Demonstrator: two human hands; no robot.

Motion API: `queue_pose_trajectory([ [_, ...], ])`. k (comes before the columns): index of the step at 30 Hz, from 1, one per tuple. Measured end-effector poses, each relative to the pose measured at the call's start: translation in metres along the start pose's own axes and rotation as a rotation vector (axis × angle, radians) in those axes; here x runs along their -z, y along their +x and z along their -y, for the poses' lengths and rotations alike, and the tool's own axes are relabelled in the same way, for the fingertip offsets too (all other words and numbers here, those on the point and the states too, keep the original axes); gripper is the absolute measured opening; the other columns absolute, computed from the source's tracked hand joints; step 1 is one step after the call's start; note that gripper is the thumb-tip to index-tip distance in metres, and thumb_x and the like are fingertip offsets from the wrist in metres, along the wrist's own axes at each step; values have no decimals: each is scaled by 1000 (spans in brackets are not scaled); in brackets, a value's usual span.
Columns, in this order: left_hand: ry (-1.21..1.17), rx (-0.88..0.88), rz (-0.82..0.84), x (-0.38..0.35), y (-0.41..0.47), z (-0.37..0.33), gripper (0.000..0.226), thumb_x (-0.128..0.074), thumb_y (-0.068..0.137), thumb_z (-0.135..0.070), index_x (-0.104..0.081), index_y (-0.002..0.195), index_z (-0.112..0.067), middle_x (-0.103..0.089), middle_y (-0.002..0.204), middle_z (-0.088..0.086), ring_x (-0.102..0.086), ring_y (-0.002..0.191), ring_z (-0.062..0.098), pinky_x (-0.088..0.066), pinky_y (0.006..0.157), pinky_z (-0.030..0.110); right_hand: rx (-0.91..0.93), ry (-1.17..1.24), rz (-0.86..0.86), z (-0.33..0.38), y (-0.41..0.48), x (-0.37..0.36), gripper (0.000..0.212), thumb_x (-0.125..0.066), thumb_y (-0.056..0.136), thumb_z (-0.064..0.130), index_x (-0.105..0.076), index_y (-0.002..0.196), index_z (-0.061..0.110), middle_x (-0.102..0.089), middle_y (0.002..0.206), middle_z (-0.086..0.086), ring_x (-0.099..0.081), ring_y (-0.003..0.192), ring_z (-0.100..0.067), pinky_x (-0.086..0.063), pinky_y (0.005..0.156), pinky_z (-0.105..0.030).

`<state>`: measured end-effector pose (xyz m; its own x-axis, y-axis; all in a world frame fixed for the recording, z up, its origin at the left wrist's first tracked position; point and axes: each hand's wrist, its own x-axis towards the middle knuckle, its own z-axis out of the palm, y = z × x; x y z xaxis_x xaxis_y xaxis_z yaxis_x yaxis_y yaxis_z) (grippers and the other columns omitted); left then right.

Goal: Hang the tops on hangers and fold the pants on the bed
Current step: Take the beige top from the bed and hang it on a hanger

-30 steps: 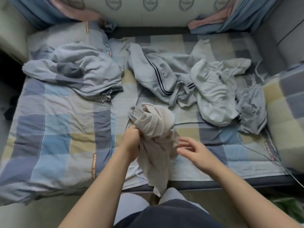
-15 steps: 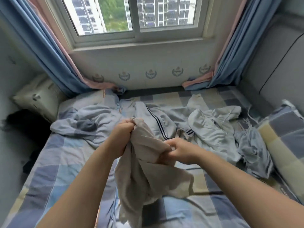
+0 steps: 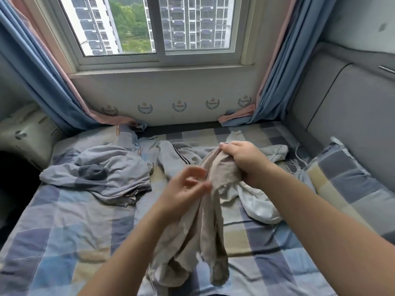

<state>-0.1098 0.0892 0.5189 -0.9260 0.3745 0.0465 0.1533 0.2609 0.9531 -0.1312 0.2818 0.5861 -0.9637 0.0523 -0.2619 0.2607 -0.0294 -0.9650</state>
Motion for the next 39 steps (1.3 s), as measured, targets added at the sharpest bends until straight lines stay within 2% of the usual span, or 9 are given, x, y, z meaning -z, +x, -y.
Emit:
queue_pose_trajectory([
  [3, -10, -13, 68, -39, -22, 13, 56, -84, 71, -55, -56, 118, -44, -69, 109, -15, -67, 102, 7, -54, 84, 23, -54, 209, -23, 4, -5, -1, 23, -51, 104, 14, -54, 82, 7, -53, 73, -12, -57, 68, -23, -51, 74, -37],
  [7, 111, 53, -183, -64, -21, 30, 2, -63, 92, -11, -61, 93, -13, -67, 83, 7, -63, 79, 28, -51, 77, 53, -86, 379, -116, 6, -7, 10, 19, -52, 104, 18, -56, 89, 6, -59, 73, -13, -62, 67, -24, -54, 80, -43],
  [8, 131, 82, -211, -63, -19, 33, 11, -58, 94, -4, -61, 86, -9, -66, 78, 10, -61, 77, 31, -50, 74, 54, -88, 392, -148, 5, -8, 17, 19, -52, 104, 19, -56, 91, 6, -59, 73, -13, -62, 67, -24, -56, 76, -42],
  [14, 30, 176, -289, -40, -6, 30, 29, -49, 89, 3, -60, 75, -20, -61, 62, -14, -50, 56, -3, -38, 52, 14, -222, 564, -160, -26, -18, 64, 28, -42, 106, 15, -57, 87, 4, -56, 82, -15, -58, 72, -22, -59, 58, -31],
  [18, -253, 363, -329, -36, 3, 18, 24, -46, 100, 0, -66, 90, -7, -68, 83, 12, -62, 78, 19, -51, 66, 25, -137, 776, -261, -53, -27, 85, 22, -48, 103, 18, -61, 111, 2, -61, 111, -17, -62, 104, -30, -55, 99, -44],
  [22, -524, 460, -294, -24, 4, -1, 26, -45, 100, 2, -68, 110, -1, -73, 101, 22, -70, 85, 30, -60, 73, 39, -66, 179, -384, -95, -45, 77, 23, -61, 98, 19, -56, 120, 15, -60, 128, -11, -56, 119, -27, -48, 102, -49],
  [26, -611, 429, -205, -26, 3, -21, 29, -41, 102, 5, -69, 107, -3, -75, 90, 16, -73, 77, 23, -62, 70, 34, 8, -188, -37, -138, -70, 27, 33, -73, 91, 18, -60, 121, 13, -65, 121, -9, -62, 112, -20, -55, 88, -32],
  [31, -649, 404, -110, -28, 4, -37, 26, -44, 102, 2, -69, 99, -6, -71, 84, 14, -70, 71, 20, -60, 67, 31, 63, -434, -5, -166, -77, -22, 28, -74, 70, 34, -60, 94, 33, -65, 108, -9, -61, 103, -27, -50, 91, -43],
  [39, -579, 355, -347, 8, 16, -17, 20, -51, 100, -2, -71, 99, -6, -75, 81, 10, -71, 72, 20, -59, 62, 29, 109, -612, -214, -153, -70, 12, 19, -48, 95, 2, -54, 78, 7, -60, 72, -12, -56, 75, -34, -42, 68, -44],
])
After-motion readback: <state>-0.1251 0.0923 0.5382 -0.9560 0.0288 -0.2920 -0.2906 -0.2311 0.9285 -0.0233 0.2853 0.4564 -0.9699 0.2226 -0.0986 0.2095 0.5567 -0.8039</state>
